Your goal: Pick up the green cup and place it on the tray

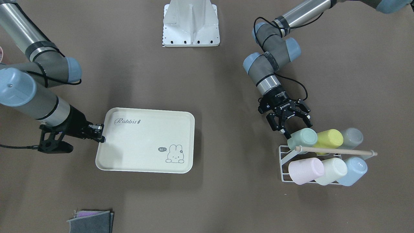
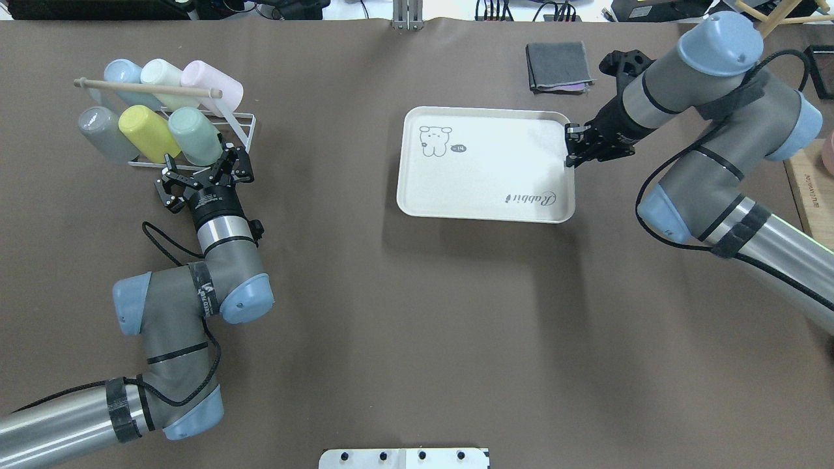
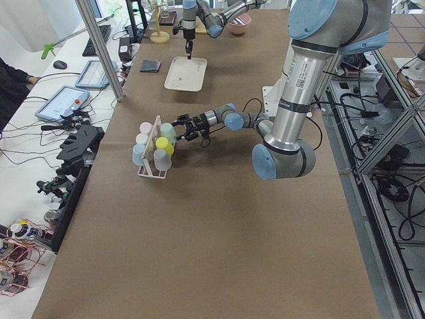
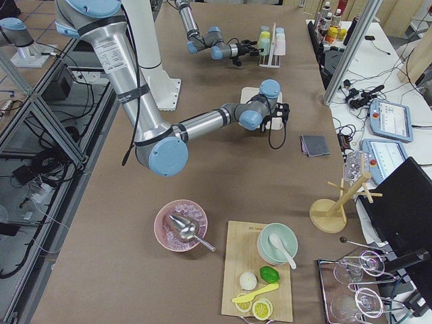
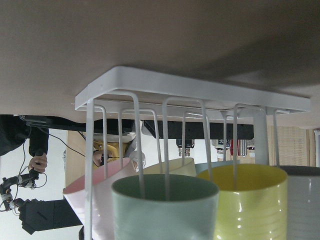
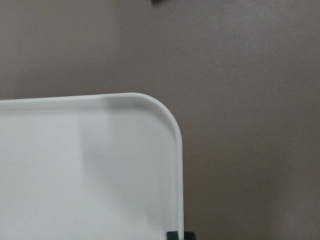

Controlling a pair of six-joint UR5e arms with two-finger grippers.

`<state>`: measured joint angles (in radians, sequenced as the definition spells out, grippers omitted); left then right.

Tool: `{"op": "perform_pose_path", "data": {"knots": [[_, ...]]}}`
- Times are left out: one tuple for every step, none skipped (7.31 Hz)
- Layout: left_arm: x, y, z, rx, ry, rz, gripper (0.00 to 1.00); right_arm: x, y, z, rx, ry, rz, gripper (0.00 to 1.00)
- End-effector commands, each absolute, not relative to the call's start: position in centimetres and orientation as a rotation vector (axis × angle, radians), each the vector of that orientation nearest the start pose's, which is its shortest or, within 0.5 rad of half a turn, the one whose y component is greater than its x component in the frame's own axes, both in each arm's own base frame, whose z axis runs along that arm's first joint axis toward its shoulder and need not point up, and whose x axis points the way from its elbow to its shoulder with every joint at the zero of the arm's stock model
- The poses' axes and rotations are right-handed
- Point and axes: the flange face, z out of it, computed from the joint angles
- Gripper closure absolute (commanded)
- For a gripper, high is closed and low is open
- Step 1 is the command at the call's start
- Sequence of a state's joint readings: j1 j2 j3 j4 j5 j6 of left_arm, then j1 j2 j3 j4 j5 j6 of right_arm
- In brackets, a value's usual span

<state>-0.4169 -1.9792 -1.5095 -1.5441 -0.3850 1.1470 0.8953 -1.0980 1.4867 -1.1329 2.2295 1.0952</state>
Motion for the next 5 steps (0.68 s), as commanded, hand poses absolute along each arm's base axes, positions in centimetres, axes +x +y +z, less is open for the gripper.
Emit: {"op": "perform_pose_path", "data": {"knots": [[49.5, -48.1, 42.2, 0.312, -1.387, 1.776, 0.02, -43.2, -54.3, 32.1, 0.034, -0.979, 0.141, 1.0], [49.8, -48.8, 42.2, 0.301, -1.387, 1.774, 0.02, -45.7, -53.0, 30.5, 0.054, -0.976, 0.147, 1.0], [49.6, -49.3, 42.4, 0.298, -1.386, 1.766, 0.02, -48.0, -51.8, 28.9, 0.073, -0.976, 0.148, 1.0], [49.5, -50.0, 43.7, 0.294, -1.384, 1.754, 0.03, -49.6, -51.0, 27.4, 0.086, -0.967, 0.134, 1.0], [49.2, -50.5, 44.0, 0.292, -1.383, 1.746, 0.03, -50.2, -50.6, 27.1, 0.102, -0.967, 0.089, 1.0]]}}
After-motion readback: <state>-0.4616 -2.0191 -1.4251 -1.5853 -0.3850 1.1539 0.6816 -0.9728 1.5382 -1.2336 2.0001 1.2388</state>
